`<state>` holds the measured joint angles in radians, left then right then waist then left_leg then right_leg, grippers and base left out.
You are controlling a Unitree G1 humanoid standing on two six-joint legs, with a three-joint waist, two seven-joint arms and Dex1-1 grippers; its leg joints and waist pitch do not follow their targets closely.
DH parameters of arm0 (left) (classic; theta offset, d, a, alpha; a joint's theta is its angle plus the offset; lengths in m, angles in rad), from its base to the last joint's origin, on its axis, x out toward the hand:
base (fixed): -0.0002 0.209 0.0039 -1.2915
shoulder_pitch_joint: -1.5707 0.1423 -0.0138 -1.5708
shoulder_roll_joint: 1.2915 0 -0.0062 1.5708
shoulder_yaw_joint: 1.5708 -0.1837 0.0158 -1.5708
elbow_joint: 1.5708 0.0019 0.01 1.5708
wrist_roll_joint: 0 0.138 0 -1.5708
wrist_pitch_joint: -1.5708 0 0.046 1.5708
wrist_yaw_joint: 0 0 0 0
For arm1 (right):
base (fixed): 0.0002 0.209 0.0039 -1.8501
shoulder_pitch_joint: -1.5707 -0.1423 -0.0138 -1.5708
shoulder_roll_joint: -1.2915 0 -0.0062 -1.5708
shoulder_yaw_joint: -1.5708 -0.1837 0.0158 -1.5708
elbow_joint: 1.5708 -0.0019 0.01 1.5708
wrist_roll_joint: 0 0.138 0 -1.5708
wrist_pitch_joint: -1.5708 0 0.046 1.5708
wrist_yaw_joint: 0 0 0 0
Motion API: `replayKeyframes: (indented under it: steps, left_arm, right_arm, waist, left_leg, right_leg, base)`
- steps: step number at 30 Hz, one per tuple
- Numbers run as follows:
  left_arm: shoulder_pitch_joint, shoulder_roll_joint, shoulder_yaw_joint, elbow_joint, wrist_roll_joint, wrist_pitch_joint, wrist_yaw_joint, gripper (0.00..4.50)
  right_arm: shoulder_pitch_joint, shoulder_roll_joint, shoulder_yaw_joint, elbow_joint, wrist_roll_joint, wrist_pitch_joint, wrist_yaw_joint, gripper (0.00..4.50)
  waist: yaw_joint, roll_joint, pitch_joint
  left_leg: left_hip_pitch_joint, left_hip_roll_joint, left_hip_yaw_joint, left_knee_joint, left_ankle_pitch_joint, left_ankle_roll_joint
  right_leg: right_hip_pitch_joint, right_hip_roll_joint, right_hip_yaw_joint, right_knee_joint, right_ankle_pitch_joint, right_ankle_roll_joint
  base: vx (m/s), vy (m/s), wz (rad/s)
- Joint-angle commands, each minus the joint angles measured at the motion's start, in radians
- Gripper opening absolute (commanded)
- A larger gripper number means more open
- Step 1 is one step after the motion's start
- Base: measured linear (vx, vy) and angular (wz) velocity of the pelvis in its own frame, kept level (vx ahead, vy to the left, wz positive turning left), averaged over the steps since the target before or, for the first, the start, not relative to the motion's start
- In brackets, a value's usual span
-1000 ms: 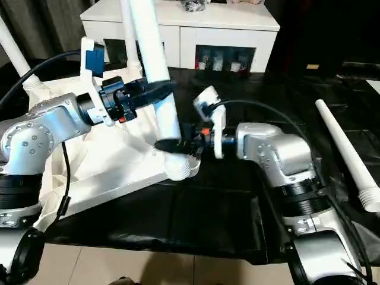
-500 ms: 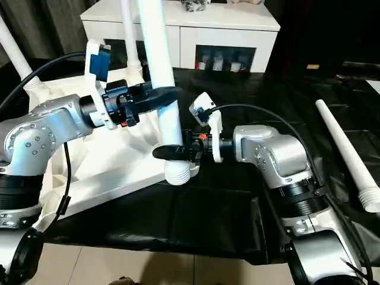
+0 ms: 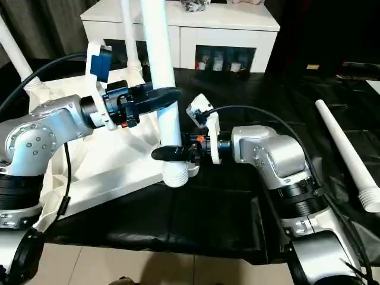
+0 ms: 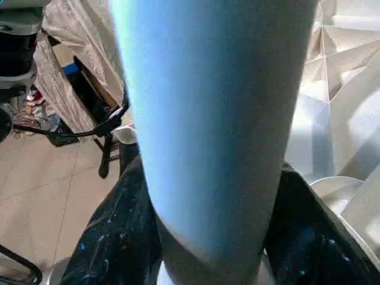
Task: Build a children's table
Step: Pick table leg, then insert table leg to table base
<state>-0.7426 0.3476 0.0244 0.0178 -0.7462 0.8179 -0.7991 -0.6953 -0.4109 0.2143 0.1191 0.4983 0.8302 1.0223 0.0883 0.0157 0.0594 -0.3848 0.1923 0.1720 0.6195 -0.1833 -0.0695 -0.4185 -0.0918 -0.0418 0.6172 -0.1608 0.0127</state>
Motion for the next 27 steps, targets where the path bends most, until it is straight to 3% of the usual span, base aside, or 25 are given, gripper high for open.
replayKeyframes:
  steps: [1,5,8,10,11,12,15,16,18,20,21,22,24,26,27]
  left_arm:
    - [0.014,0.008,-0.008,-0.016,0.007,0.005,-0.004,2.93]
    - [0.051,0.007,0.002,-0.021,0.016,-0.012,0.003,3.14]
    - [0.092,-0.003,0.020,-0.016,0.068,-0.092,0.044,3.39]
    - [0.101,-0.003,0.021,-0.011,0.083,-0.114,0.052,3.60]
    - [0.116,0.009,-0.003,0.002,0.143,-0.152,0.080,3.72]
    - [0.150,0.033,-0.078,0.014,0.252,-0.224,0.106,3.72]
    - [0.188,0.044,-0.150,0.019,0.325,-0.284,0.102,3.80]
    - [0.188,0.044,-0.150,0.019,0.325,-0.284,0.102,3.80]
    - [0.225,0.047,-0.238,0.051,0.388,-0.342,0.076,3.80]
    - [0.255,0.039,-0.310,0.109,0.433,-0.381,0.056,3.80]
    - [0.257,0.038,-0.317,0.119,0.441,-0.388,0.057,3.80]
    - [0.264,0.032,-0.339,0.152,0.467,-0.410,0.058,3.80]
    - [0.260,0.035,-0.377,0.230,0.530,-0.446,0.065,3.54]
    - [0.259,0.035,-0.378,0.234,0.533,-0.447,0.066,3.44]
    - [0.246,0.039,-0.388,0.301,0.580,-0.463,0.085,3.44]
  right_arm:
    - [0.011,-0.004,-0.031,-0.013,0.001,0.013,-0.026,1.92]
    - [0.045,0.022,-0.076,-0.026,-0.015,0.000,-0.121,1.89]
    - [0.076,0.054,-0.135,-0.010,-0.054,-0.047,-0.247,1.88]
    - [0.081,0.059,-0.146,-0.003,-0.066,-0.063,-0.275,1.87]
    - [0.085,0.067,-0.166,0.022,-0.091,-0.105,-0.325,1.87]
    - [0.092,0.071,-0.188,0.067,-0.140,-0.178,-0.410,1.87]
    - [0.105,0.071,-0.204,0.099,-0.178,-0.231,-0.476,1.86]
    - [0.105,0.071,-0.204,0.099,-0.178,-0.231,-0.476,1.86]
    - [0.124,0.067,-0.214,0.110,-0.199,-0.259,-0.516,1.86]
    - [0.140,0.062,-0.220,0.113,-0.217,-0.284,-0.540,1.86]
    - [0.142,0.062,-0.221,0.112,-0.220,-0.287,-0.543,1.86]
    - [0.148,0.061,-0.221,0.108,-0.229,-0.295,-0.551,1.86]
    - [0.160,0.063,-0.219,0.093,-0.238,-0.298,-0.552,1.86]
    - [0.161,0.063,-0.218,0.092,-0.238,-0.298,-0.552,1.86]
    - [0.173,0.070,-0.213,0.081,-0.241,-0.306,-0.550,1.86]
  waist:
    - [0.000,-0.010,-0.080]
    - [0.001,-0.008,-0.079]
    - [0.000,-0.001,-0.080]
    - [-0.002,-0.003,-0.080]
    - [-0.001,-0.002,-0.080]
    - [-0.002,-0.010,-0.080]
    - [-0.002,-0.006,-0.080]
    - [-0.002,-0.005,-0.080]
    - [-0.004,-0.004,-0.083]
    - [-0.005,0.007,-0.082]
    - [-0.005,0.001,-0.082]
    - [-0.004,0.006,-0.082]
    - [-0.009,0.004,-0.082]
    - [-0.013,0.005,-0.082]
    - [-0.015,0.010,-0.079]
  left_leg:
    - [0.016,0.016,0.002,-0.074,-0.142,-0.011]
    - [0.015,0.016,0.003,-0.075,-0.146,-0.020]
    - [0.017,0.017,0.000,-0.077,-0.150,-0.033]
    - [0.018,0.015,0.001,-0.078,-0.170,-0.040]
    - [0.019,0.017,0.000,-0.079,-0.176,-0.041]
    - [0.018,0.017,0.000,-0.081,-0.179,-0.042]
    - [0.020,0.016,0.001,-0.080,-0.173,-0.049]
    - [0.019,0.016,0.002,-0.080,-0.170,-0.050]
    - [0.017,0.014,0.001,-0.080,-0.165,-0.045]
    - [0.018,0.015,0.000,-0.080,-0.180,-0.047]
    - [0.018,0.013,0.002,-0.079,-0.180,-0.042]
    - [0.016,0.013,0.000,-0.080,-0.177,-0.040]
    - [0.016,0.012,0.000,-0.080,-0.188,-0.040]
    - [0.018,0.013,0.000,-0.081,-0.207,-0.039]
    - [0.020,0.013,0.000,-0.082,-0.230,-0.039]
  right_leg:
    - [0.058,-0.030,0.026,-0.052,-0.155,-0.234]
    - [0.057,-0.031,0.026,-0.055,-0.164,-0.227]
    - [0.055,-0.031,0.025,-0.056,-0.163,-0.218]
    - [0.055,-0.029,0.025,-0.058,-0.182,-0.208]
    - [0.054,-0.031,0.025,-0.061,-0.190,-0.200]
    - [0.055,-0.031,0.025,-0.063,-0.204,-0.189]
    - [0.051,-0.032,0.027,-0.065,-0.228,-0.162]
    - [0.051,-0.031,0.027,-0.063,-0.219,-0.164]
    - [0.054,-0.028,0.025,-0.059,-0.184,-0.172]
    - [0.051,-0.028,0.026,-0.059,-0.173,-0.180]
    - [0.052,-0.027,0.026,-0.061,-0.160,-0.181]
    - [0.054,-0.028,0.026,-0.061,-0.154,-0.180]
    - [0.056,-0.026,0.026,-0.061,-0.152,-0.181]
    - [0.055,-0.028,0.026,-0.063,-0.167,-0.184]
    - [0.052,-0.027,0.026,-0.069,-0.187,-0.184]
  base:
    - [0.000,0.000,0.00]
    - [0.000,0.000,0.00]
    - [0.000,0.000,0.00]
    - [0.000,0.000,0.00]
    - [0.000,0.000,0.00]
    - [0.000,0.000,0.00]
    - [0.000,0.000,0.00]
    - [0.000,0.000,0.00]
    - [0.000,0.000,0.00]
    - [0.000,0.000,0.00]
    - [0.000,0.000,0.00]
    - [0.000,0.000,0.00]
    - [0.000,0.000,0.00]
    - [0.000,0.000,0.00]
    - [0.000,0.000,0.00]
